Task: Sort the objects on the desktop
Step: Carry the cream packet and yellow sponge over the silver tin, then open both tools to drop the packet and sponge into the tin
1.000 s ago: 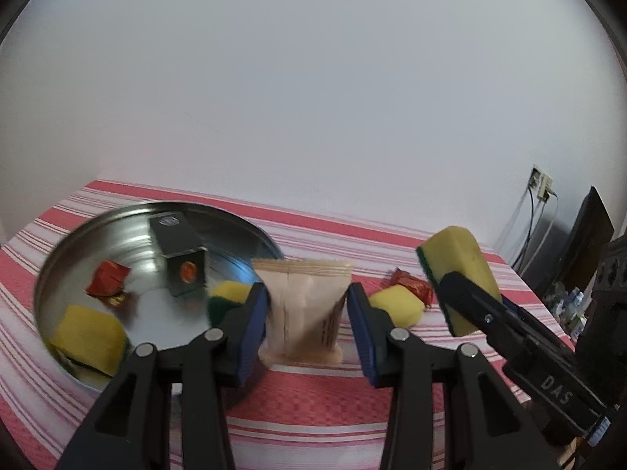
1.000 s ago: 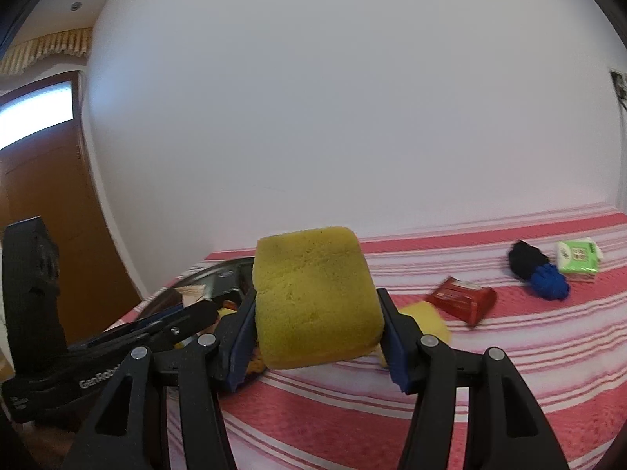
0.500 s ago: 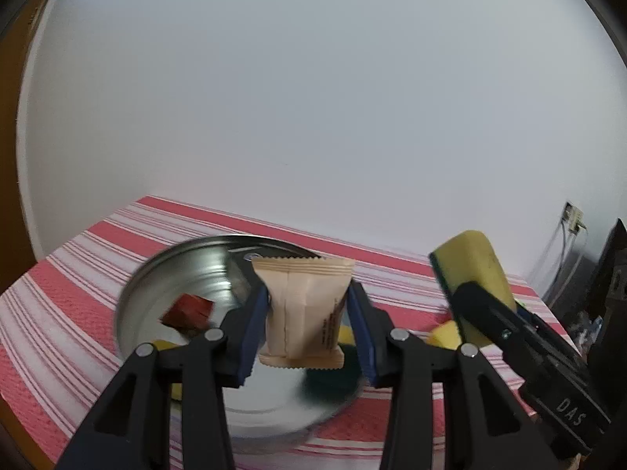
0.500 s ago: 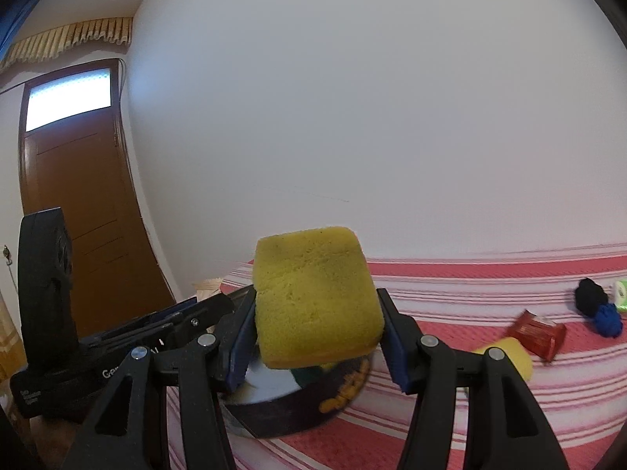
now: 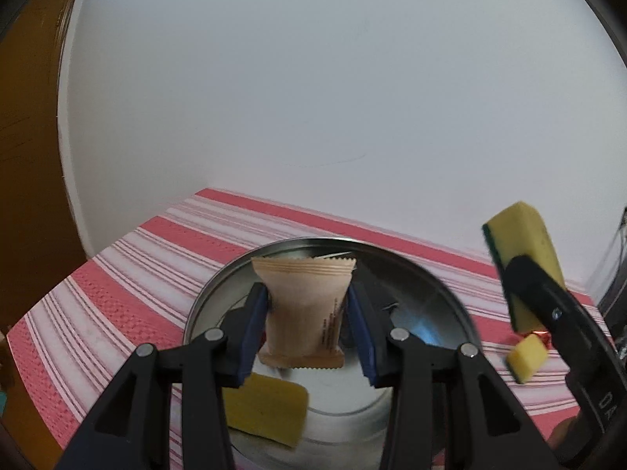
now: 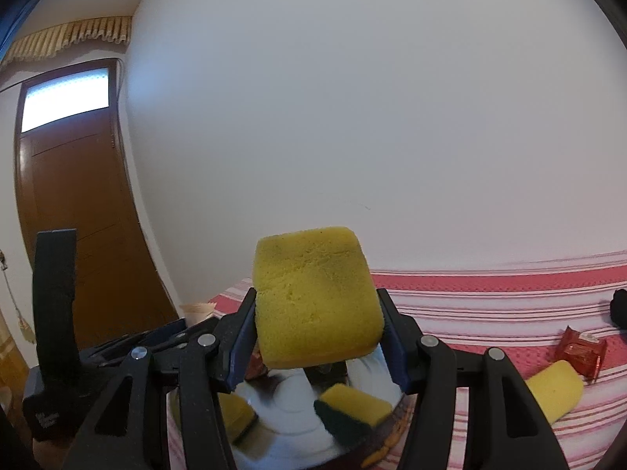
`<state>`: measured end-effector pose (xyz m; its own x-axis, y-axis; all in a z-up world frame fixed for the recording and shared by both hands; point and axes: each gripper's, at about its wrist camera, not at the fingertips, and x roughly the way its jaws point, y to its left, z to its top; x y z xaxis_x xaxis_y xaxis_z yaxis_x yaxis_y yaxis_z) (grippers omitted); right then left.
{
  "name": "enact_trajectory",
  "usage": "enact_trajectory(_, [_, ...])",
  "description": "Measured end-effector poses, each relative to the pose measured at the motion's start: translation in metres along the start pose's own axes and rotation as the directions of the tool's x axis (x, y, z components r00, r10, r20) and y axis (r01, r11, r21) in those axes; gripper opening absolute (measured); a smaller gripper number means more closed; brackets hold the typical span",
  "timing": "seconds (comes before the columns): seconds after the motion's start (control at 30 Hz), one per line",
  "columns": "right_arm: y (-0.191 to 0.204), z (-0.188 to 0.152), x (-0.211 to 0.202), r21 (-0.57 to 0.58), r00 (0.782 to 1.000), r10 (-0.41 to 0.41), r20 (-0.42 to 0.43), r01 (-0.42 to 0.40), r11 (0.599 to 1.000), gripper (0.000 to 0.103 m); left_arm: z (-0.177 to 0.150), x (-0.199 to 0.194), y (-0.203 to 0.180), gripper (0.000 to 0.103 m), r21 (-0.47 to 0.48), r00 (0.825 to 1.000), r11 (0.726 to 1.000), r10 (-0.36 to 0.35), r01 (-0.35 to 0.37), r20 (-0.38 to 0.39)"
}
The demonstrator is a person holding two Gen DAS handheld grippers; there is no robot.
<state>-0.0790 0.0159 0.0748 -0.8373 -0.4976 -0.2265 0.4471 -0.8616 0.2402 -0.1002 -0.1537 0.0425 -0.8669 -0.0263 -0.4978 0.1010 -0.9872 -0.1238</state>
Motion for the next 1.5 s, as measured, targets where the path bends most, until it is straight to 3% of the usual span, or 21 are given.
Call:
enact_trajectory(0.2, [-0.007, -0.004, 0.029, 0.031, 0.998, -0.052, -0.018, 0.053, 0.998, 0.059, 0.000, 0.020, 0.000, 0.041, 0.008, 0.998, 0.999, 0.043, -0.043, -0.051])
enact_trajectory(0.4, [-0.011, -0.012, 0.056, -0.008, 0.993, -0.098, -0.063, 0.097, 0.995, 0.059, 0.001, 0.033, 0.000, 0.041, 0.023, 0.992, 0.996, 0.091, -0.089, -0.086])
enact_trajectory(0.7, [-0.012, -0.016, 0.059, -0.017, 0.991, -0.110, -0.071, 0.109, 0.994, 0.059, -0.004, 0.043, -0.008, 0.041, 0.053, 0.986, 0.993, 0.112, -0.106, -0.124])
enact_trajectory(0.97, [-0.014, -0.017, 0.061, -0.031, 0.988, -0.123, -0.090, 0.120, 0.992, 0.060, -0.007, 0.054, -0.014, 0.041, 0.075, 0.972, 0.984, 0.173, -0.163, -0.157])
enact_trajectory(1.03, [-0.012, -0.020, 0.064, -0.043, 0.988, -0.133, -0.083, 0.130, 0.991, 0.061, -0.007, 0.055, -0.016, 0.042, 0.077, 0.970, 0.982, 0.183, -0.173, -0.161])
enact_trajectory(1.07, [-0.010, -0.021, 0.066, -0.053, 0.986, -0.148, -0.078, 0.144, 0.988, 0.068, -0.007, 0.054, -0.016, 0.043, 0.069, 0.969, 0.981, 0.193, -0.184, -0.157])
enact_trajectory(1.1, [-0.009, -0.021, 0.066, -0.058, 0.985, -0.153, -0.075, 0.149, 0.987, 0.078, -0.008, 0.052, -0.016, 0.052, 0.061, 0.968, 0.979, 0.202, -0.195, -0.146])
enact_trajectory(1.13, [-0.008, -0.021, 0.064, -0.056, 0.985, -0.159, -0.063, 0.156, 0.986, 0.081, -0.007, 0.048, -0.016, 0.060, 0.051, 0.967, 0.976, 0.218, -0.213, -0.132])
enact_trajectory(1.2, [-0.008, -0.020, 0.054, -0.044, 0.988, -0.151, -0.014, 0.150, 0.988, 0.083, -0.007, 0.038, -0.016, 0.095, 0.032, 0.969, 0.972, 0.236, -0.234, -0.080])
enact_trajectory(1.23, [-0.008, -0.019, 0.048, -0.040, 0.990, -0.144, 0.011, 0.144, 0.989, 0.083, -0.007, 0.031, -0.016, 0.101, 0.026, 0.970, 0.971, 0.238, -0.237, -0.044])
enact_trajectory(1.3, [-0.006, -0.019, 0.039, -0.035, 0.987, -0.144, 0.067, 0.147, 0.989, 0.089, -0.009, 0.018, -0.019, 0.102, 0.030, 0.966, 0.966, 0.257, -0.258, 0.038])
enact_trajectory(1.37, [-0.007, -0.017, 0.031, -0.025, 0.977, -0.176, 0.123, 0.180, 0.983, 0.093, -0.014, 0.006, -0.021, 0.102, 0.034, 0.950, 0.953, 0.295, -0.300, 0.106])
enact_trajectory(1.5, [-0.009, -0.016, 0.014, 0.006, 0.942, -0.260, 0.210, 0.265, 0.964, 0.101, -0.029, -0.014, -0.013, 0.102, -0.063, 0.923, 0.946, 0.325, -0.319, 0.207])
